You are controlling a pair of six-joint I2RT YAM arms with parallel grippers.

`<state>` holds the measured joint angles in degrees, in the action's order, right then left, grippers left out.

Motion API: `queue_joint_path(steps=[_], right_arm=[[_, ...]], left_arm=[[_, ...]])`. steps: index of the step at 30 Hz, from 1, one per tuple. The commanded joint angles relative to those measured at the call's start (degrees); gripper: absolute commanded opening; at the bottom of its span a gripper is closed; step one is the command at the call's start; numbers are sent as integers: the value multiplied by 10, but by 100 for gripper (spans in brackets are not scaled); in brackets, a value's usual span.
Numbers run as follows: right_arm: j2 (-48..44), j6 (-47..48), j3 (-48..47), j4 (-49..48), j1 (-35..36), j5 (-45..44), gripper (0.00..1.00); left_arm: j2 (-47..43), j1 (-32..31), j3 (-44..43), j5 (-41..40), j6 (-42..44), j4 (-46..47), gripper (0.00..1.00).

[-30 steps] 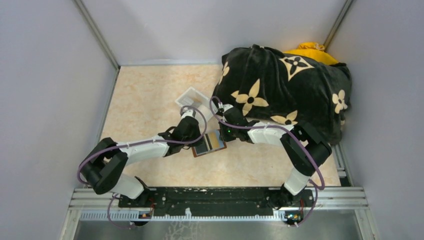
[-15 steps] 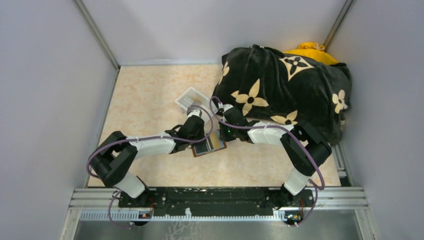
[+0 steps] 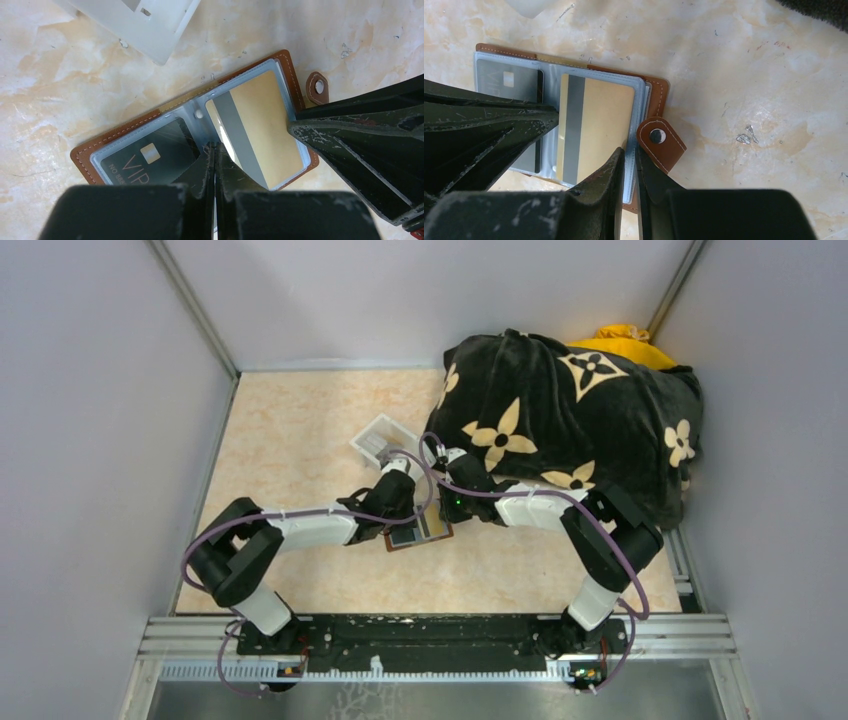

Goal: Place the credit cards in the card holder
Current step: Insert the credit card into the card holder.

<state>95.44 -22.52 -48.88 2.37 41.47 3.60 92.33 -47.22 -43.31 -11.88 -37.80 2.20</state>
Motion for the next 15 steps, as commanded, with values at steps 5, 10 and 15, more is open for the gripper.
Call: queue_joint_path(steps=[5,10,15], right_arm=[[-3,10,-22,13,7,0,15],[-41,14,-26,17,9,7,24],[-64,17,-34,26,23,12,30]], left_arm=[[11,-9,-23,-6,-2,-8,0],[-15,-9,-15,-35,-13,-28,1],[-53,-9,-3,-46,-19,-24,7]])
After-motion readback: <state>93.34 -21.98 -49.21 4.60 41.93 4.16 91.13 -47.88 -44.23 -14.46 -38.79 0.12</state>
